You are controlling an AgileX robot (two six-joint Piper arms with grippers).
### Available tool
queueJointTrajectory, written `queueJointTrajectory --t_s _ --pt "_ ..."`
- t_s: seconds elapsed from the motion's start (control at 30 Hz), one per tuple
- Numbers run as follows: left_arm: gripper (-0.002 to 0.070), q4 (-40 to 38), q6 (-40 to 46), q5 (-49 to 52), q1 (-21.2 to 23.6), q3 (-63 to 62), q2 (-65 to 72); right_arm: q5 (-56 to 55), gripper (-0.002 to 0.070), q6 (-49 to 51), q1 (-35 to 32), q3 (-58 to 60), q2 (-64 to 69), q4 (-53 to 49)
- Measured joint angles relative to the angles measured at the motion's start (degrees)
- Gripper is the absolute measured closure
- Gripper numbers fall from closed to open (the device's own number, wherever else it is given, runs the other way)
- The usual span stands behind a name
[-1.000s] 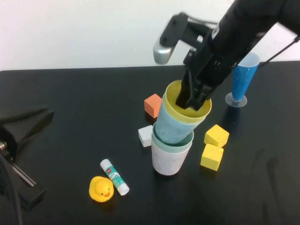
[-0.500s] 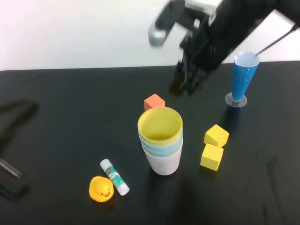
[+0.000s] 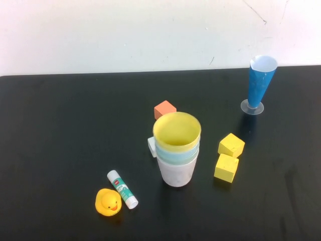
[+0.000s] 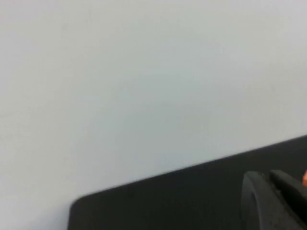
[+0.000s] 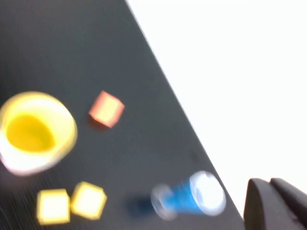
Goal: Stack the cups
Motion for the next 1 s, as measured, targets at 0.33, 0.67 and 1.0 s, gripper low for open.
queueJointTrajectory --t_s 0.33,0.67,1.0 --pt "0.0675 -0.3 -5.4 -7.2 0.0 18.6 -8.1 -5.0 0.0676 6.6 0.0 34.6 -23.1 -13.2" --pt "0.0675 -0.7 -8.0 -22.5 0.0 23.9 -8.1 -30.4 0.0676 16.6 0.0 79.3 -49.4 -6.0" --pt "0.0675 -4.5 -14.1 -25.5 0.0 28.7 -8.1 -40.9 0.0678 15.4 0.0 100.7 -66.5 6.8"
